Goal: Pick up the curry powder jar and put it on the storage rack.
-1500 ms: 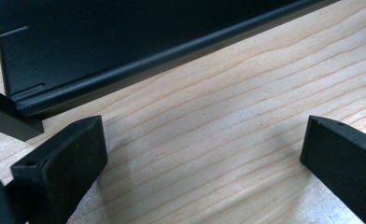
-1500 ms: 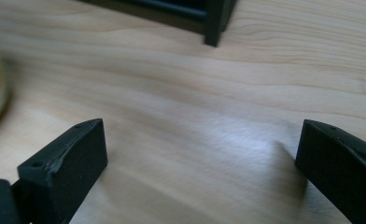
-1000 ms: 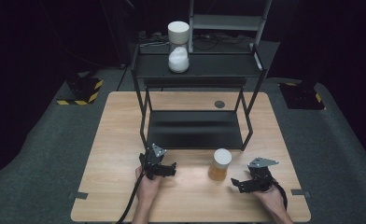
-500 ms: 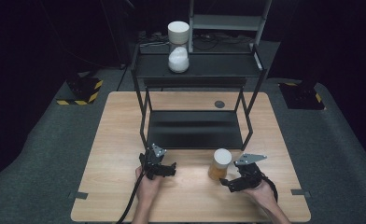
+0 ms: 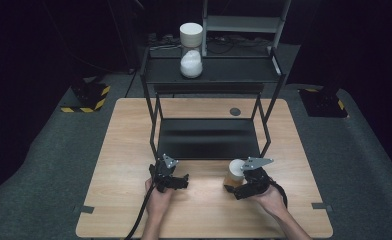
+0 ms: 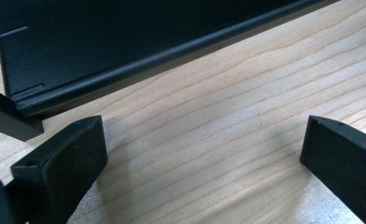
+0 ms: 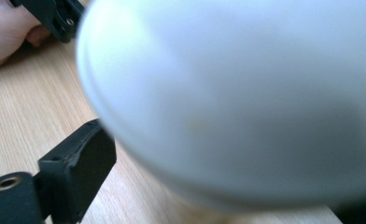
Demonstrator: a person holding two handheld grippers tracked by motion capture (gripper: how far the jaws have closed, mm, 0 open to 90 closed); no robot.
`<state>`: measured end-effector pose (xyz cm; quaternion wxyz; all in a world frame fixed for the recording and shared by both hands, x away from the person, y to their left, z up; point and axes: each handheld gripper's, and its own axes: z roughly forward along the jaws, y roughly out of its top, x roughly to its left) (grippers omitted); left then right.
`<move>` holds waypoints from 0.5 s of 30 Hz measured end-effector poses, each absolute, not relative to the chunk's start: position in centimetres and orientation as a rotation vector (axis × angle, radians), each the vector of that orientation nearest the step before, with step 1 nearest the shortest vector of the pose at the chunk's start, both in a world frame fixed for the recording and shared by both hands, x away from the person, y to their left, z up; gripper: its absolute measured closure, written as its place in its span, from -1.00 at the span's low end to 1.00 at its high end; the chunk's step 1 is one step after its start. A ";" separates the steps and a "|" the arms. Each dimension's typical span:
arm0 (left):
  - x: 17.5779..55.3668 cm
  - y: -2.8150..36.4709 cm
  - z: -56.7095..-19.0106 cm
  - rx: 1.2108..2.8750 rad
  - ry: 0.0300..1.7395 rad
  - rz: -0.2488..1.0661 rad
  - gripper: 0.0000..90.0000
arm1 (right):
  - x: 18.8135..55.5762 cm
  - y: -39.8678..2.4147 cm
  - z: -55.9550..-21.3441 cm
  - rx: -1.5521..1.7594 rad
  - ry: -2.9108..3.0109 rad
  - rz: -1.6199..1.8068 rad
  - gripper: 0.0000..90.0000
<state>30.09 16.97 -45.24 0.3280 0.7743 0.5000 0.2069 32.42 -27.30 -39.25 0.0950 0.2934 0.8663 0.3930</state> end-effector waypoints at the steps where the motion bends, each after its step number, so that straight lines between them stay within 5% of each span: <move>1: 30.1 17.0 -45.2 2.027 1.309 0.542 -0.99 | 32.5 -27.3 -39.2 0.868 2.568 1.171 -0.76; 15: 30.1 17.0 -45.2 2.028 1.308 0.541 -0.99 | 33.1 -26.9 -38.7 0.867 2.567 1.151 -0.43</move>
